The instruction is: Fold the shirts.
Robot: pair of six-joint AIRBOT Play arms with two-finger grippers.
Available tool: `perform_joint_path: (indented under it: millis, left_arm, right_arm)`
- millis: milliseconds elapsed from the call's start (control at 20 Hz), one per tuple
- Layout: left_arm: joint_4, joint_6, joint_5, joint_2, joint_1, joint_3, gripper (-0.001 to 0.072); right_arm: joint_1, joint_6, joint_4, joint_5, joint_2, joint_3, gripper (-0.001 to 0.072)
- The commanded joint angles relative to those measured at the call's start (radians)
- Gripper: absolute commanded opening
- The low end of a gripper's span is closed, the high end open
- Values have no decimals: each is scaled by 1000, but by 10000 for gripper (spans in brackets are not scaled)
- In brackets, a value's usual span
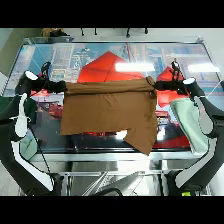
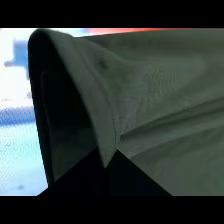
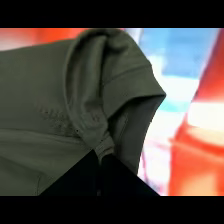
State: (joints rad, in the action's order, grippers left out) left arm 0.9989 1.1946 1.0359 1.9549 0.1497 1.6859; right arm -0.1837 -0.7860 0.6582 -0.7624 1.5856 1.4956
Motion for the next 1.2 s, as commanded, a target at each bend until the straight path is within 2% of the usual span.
perform_joint_path:
  millis: [0,100,150,250,300,350,400,550,600,700,750,850,1050,1100,1150]
  left_arm:
    - [4,-27,-67,1,-7,-48,15]
    - [1,-27,-57,1,-10,-35,16]
    - [1,-27,-28,0,-16,-14,17]
    - [1,-26,62,1,-27,50,19]
    - [2,-26,118,0,-26,89,149]
    - [2,-19,182,0,-26,133,534]
    - [6,12,241,0,-24,173,626]
    - [46,145,448,0,21,294,622]
    - [66,173,515,-1,39,320,589]
    - [83,213,637,-34,79,278,589]
    - [83,214,652,-72,94,207,589]
    - [84,199,600,-182,122,-8,589]
    - [83,136,405,-394,194,-485,590]
    - [82,120,364,-423,208,-573,589]
    - [80,101,320,-445,219,-651,589]
  right_arm:
    - [0,-4,8,-5,9,-15,24]
    - [0,-4,5,-13,8,-15,28]
    - [-1,-3,-10,-29,3,-15,64]
    - [-2,-4,-34,-40,-30,-13,317]
    - [-2,-4,-32,-40,-63,-13,330]
    - [-4,-4,-22,-40,-101,-13,330]
    - [-11,-4,-12,-50,-153,-13,330]
    - [-71,-68,35,-151,-303,-14,330]
    - [-103,-103,61,-213,-347,-19,330]
    - [-171,-184,91,-337,-423,-79,329]
    - [-207,-203,91,-386,-465,-143,329]
    - [-272,-236,91,-433,-550,-298,328]
    - [-355,-306,91,-450,-749,-664,330]
    - [-359,-321,91,-450,-787,-739,352]
    - [-359,-338,90,-450,-819,-806,439]
